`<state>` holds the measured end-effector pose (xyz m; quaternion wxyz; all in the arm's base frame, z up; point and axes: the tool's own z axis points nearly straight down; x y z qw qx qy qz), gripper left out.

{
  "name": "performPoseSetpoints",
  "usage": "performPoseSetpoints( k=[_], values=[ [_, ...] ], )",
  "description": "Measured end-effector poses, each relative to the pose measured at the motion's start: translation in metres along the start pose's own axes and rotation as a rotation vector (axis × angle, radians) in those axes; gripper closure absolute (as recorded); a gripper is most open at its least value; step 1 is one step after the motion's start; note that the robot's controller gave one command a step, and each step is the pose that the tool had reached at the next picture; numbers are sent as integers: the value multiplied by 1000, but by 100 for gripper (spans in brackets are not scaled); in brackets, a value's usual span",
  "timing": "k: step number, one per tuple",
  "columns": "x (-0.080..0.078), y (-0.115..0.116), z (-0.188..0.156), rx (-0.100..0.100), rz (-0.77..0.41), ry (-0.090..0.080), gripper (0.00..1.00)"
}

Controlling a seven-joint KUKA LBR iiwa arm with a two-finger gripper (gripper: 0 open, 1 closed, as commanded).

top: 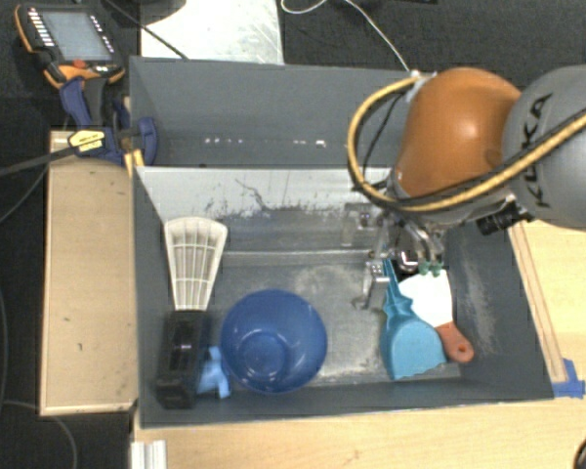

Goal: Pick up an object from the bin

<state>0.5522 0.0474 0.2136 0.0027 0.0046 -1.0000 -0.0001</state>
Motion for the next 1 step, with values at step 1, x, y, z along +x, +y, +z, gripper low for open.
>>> performPoseSetpoints(
  k=[1],
  values=[
    [-2,0,-5,-1,3,-9,0]
  ],
)
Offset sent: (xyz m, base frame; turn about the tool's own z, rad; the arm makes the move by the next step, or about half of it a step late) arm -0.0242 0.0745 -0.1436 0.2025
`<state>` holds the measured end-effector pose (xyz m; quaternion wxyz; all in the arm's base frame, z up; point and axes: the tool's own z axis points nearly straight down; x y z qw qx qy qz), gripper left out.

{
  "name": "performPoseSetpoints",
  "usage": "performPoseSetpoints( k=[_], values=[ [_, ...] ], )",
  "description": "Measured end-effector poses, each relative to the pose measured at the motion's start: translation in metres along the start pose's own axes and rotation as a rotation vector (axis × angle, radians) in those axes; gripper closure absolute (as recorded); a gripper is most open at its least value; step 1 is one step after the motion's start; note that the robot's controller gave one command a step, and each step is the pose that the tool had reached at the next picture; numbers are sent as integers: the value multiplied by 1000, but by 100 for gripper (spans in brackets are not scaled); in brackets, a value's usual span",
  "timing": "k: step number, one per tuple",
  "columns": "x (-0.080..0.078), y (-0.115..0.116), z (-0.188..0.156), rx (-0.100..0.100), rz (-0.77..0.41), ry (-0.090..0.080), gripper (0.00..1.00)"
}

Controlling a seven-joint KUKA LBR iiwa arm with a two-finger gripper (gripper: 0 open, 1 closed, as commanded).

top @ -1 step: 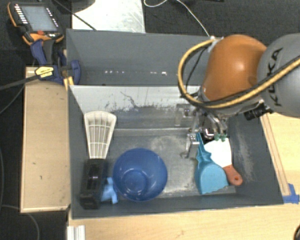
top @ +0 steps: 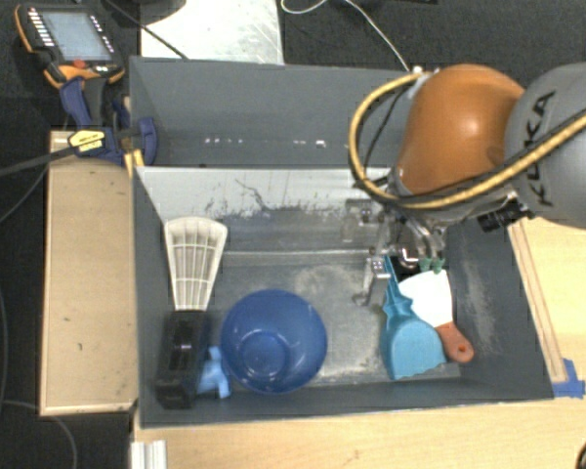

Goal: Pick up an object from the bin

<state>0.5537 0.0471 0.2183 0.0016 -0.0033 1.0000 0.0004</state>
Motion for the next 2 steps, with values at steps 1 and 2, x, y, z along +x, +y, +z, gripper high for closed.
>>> performPoseSetpoints(
  k=[1,2],
  values=[
    [23,72,140,-1,193,4,0],
    [23,84,57,-2,217,-4,0]
  ],
)
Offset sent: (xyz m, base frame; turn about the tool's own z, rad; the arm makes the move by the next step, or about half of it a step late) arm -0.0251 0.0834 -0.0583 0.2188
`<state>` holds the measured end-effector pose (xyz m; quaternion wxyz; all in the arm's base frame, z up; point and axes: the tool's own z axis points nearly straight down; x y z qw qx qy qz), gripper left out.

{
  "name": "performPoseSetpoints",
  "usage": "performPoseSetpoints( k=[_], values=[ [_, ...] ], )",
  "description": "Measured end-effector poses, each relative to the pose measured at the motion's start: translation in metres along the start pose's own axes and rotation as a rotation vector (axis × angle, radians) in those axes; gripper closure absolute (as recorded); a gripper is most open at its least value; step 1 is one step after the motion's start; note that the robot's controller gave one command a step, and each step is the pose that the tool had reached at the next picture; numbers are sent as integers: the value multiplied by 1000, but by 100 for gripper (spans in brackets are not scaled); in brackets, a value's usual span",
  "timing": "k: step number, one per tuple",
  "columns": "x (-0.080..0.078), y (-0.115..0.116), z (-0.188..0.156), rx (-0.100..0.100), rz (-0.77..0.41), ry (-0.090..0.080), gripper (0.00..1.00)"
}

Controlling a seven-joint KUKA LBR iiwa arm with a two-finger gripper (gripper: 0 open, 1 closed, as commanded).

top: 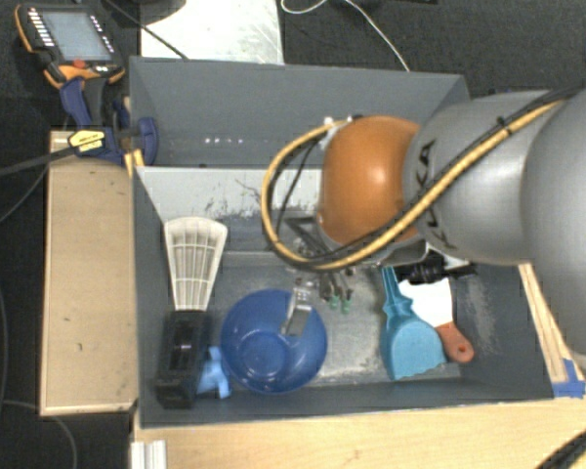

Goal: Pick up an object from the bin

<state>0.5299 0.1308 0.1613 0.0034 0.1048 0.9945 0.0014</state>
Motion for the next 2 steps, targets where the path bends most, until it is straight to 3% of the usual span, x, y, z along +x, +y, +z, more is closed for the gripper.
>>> performPoseSetpoints(
  k=[1,2],
  values=[
    [52,24,60,-3,-400,1,0],
    [-36,0,91,-1,-276,-3,0]
  ],
)
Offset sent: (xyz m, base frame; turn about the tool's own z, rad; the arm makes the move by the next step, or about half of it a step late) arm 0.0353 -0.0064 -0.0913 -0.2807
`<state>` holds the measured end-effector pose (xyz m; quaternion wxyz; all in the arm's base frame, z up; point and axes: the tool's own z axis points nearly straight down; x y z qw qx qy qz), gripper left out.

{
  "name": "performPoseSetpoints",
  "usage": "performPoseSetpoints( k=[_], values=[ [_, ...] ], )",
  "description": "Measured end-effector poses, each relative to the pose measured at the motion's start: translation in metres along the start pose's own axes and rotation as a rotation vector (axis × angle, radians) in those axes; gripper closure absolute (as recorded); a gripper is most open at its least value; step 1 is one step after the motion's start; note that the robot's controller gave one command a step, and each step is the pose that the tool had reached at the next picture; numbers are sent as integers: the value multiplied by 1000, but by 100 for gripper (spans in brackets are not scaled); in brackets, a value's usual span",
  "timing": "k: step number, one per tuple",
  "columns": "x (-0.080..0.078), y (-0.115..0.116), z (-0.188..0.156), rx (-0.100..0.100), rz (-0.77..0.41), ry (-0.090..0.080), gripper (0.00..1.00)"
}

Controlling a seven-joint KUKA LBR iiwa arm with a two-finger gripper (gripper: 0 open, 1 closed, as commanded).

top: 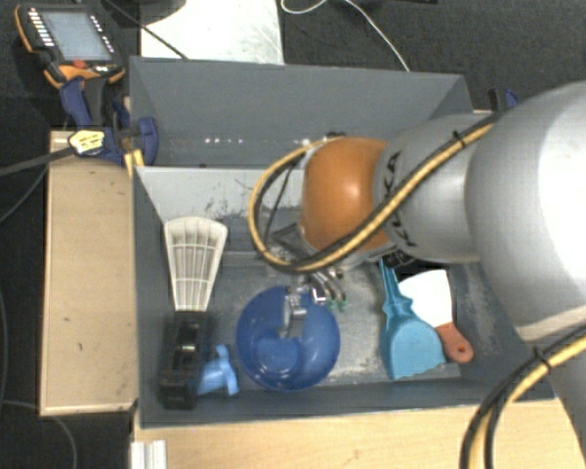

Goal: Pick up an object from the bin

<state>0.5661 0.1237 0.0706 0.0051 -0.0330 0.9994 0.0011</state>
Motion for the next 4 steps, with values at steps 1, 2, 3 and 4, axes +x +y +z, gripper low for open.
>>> performPoseSetpoints(
  k=[1,2,3,4],
  values=[
    [48,35,-8,-3,-686,-32,100],
    [49,35,-8,-3,-692,-30,100],
    [50,35,-14,-3,-689,-26,100],
    [51,34,-33,-3,-687,-21,100]
  ],
)
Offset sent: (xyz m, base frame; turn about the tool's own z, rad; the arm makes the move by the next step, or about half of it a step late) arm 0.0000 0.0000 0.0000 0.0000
